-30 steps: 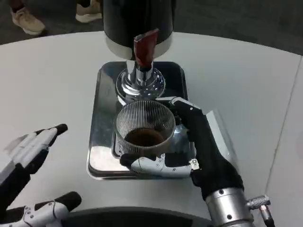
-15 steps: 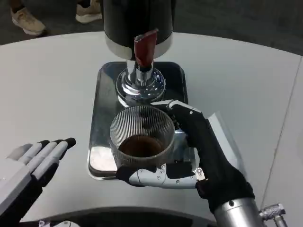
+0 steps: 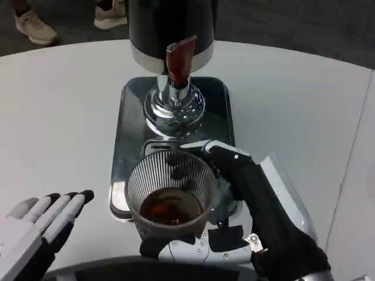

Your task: Grasp the cup under the faucet to collect the drink, then remove the cup.

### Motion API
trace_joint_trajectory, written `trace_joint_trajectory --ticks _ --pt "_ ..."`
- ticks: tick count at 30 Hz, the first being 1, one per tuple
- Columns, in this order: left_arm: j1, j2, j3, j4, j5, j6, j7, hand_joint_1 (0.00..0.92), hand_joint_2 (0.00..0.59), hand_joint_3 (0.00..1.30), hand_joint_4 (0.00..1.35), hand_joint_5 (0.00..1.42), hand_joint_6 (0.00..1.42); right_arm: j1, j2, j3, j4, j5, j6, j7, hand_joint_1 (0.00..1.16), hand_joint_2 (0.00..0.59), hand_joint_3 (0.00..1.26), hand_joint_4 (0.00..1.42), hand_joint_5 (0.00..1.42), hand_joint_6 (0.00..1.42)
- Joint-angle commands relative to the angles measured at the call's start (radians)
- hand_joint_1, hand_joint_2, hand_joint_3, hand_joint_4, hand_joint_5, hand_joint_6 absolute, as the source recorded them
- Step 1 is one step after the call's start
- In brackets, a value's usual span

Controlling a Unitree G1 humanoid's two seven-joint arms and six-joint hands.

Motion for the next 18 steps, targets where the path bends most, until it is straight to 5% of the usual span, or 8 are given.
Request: trace_joint_trajectory --ticks 1,7,18 --pt "0.026 -0.021 -0.003 -0.018 0.032 0.008 0.008 0.000 0.064 0.00 0.00 0.00 0.00 0.040 0.005 0.041 -0.076 -0.009 -0.031 0.004 1.07 0.081 0.81 0.97 0.96 1.23" --pt "0.043 -0.070 0.013 -0.033 0.054 -0.017 0.075 0.000 0.065 0.00 0.00 0.00 0.00 0.071 -0.005 0.061 -0.108 -0.012 -0.034 0.011 1.07 0.082 0.81 0.97 0.96 1.23" --pt "0.033 -0.077 -0.010 -0.044 0.063 -0.033 0.087 0.000 0.071 0.00 0.00 0.00 0.00 0.101 -0.033 0.081 -0.141 -0.001 -0.050 0.011 1.07 0.082 0.81 0.97 0.96 1.23"
